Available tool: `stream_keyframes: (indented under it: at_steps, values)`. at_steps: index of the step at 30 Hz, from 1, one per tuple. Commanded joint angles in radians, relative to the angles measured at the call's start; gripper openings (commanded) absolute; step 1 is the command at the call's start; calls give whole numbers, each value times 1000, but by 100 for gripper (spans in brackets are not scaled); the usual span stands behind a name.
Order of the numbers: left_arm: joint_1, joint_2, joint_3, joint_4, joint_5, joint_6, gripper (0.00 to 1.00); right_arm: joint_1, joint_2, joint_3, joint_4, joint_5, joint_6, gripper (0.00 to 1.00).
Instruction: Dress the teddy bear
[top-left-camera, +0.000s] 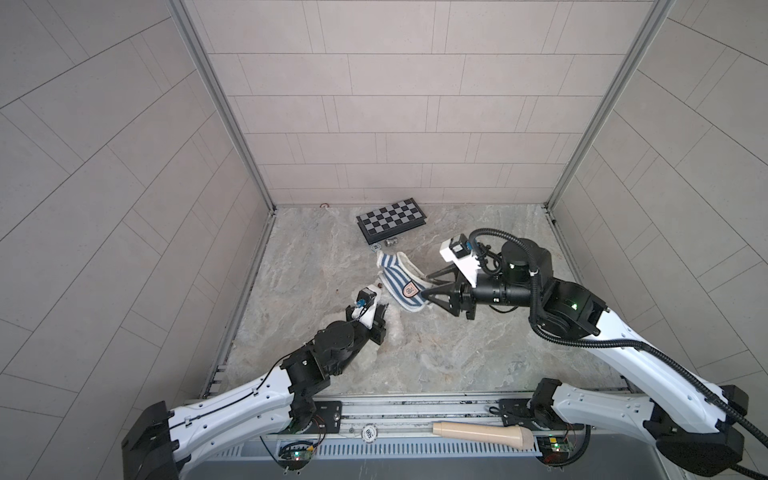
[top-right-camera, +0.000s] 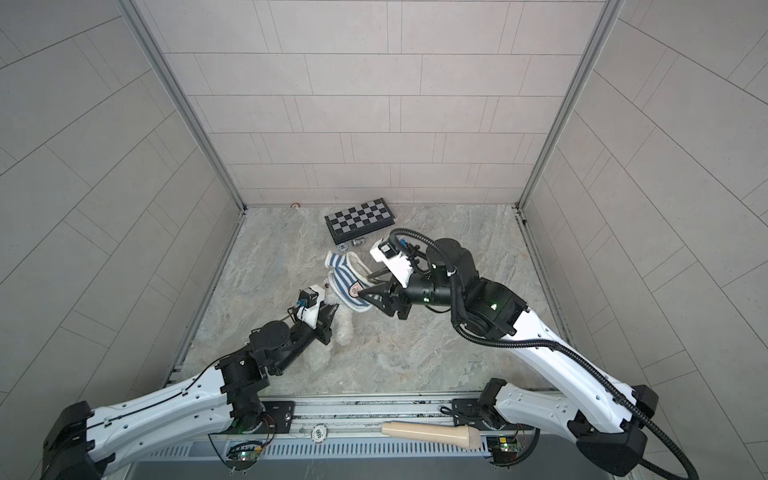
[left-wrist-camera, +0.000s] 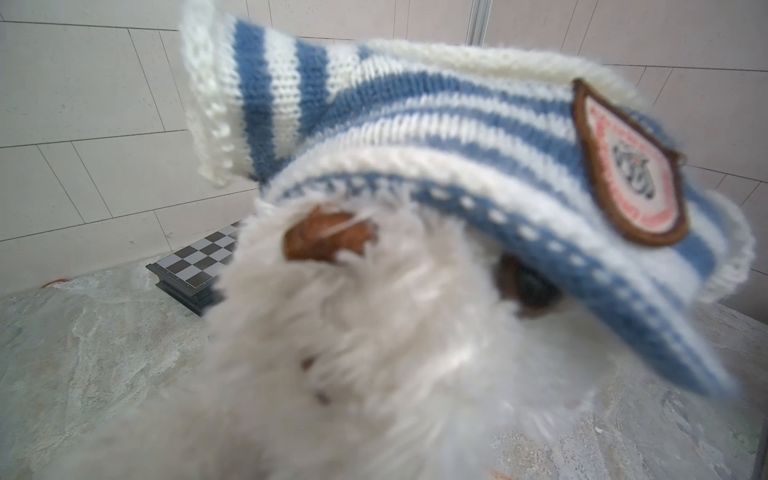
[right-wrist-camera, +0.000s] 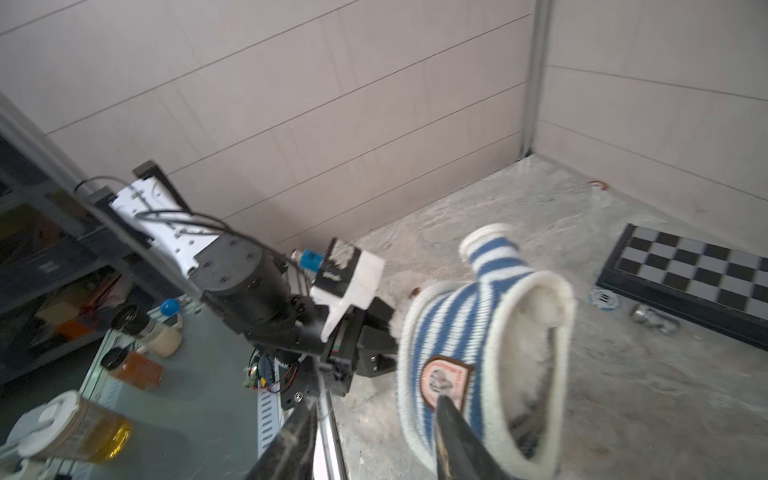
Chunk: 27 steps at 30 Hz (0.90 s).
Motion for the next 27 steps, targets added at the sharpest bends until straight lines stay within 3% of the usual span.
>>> stream_keyframes:
  at_steps: [1,5,11,27]
  values:
    - [1,-19,-7,31,-9,35,0,-89,55,33,-17,21,91,44]
    - [1,-21,-7,28,3,48,0,-154,163,77,-39,-6,83,39]
    - [0,-15,-6,26,7,52,0,-162,278,108,-67,-74,54,32]
    - [1,14,-7,28,13,50,0,-115,314,52,-11,-185,92,33]
